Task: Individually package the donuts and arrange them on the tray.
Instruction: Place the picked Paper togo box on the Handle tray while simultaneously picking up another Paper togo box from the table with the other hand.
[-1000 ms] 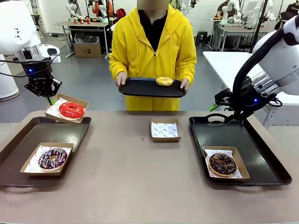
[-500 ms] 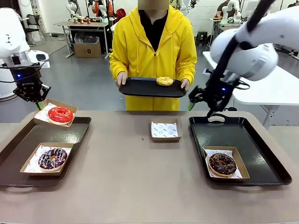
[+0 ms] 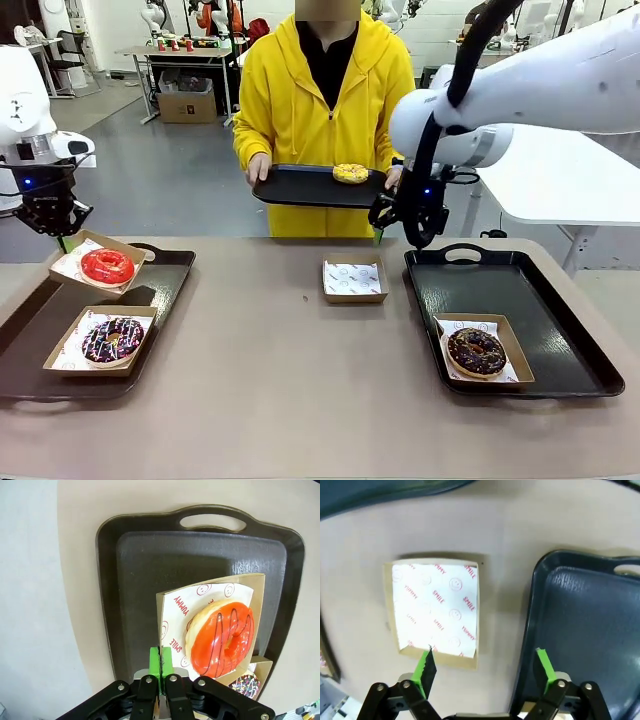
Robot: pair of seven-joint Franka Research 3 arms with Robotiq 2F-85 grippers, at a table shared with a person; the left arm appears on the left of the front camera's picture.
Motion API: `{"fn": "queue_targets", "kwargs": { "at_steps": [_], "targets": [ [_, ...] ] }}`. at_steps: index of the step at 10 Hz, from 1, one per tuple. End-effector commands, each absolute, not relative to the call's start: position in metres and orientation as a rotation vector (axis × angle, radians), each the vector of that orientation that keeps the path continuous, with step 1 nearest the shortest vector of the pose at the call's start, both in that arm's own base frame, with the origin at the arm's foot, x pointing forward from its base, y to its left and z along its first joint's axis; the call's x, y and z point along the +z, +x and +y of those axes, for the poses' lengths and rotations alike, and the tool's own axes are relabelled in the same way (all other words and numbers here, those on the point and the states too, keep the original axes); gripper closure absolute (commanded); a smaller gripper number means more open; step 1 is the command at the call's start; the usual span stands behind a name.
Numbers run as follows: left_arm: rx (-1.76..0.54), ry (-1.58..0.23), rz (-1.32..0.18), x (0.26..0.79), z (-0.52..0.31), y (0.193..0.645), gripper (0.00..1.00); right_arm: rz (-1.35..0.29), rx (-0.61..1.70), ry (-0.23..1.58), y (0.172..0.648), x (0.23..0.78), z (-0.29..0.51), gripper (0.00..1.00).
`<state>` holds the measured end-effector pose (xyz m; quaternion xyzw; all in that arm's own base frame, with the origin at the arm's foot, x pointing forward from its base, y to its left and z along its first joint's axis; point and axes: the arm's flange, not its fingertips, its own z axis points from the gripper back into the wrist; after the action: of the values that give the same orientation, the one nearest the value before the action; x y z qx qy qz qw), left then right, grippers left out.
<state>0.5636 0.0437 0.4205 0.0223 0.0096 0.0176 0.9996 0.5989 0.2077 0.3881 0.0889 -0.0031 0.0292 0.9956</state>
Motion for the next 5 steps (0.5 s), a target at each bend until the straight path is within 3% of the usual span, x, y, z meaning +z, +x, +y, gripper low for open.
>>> {"fn": "queue_targets", "kwargs": {
  "at_steps": [1, 5],
  "targets": [
    [0.029, 0.029, 0.014, 0.425, 0.04, 0.562, 0.99, 0.022, 0.034, 0.091, 0.621, 0.375, 0.223, 0.0],
    [0.029, 0.029, 0.014, 0.425, 0.04, 0.562, 0.99, -0.006, 0.032, 0.037, 0.622, 0.347, 0.254, 0.0]
  ]
}}
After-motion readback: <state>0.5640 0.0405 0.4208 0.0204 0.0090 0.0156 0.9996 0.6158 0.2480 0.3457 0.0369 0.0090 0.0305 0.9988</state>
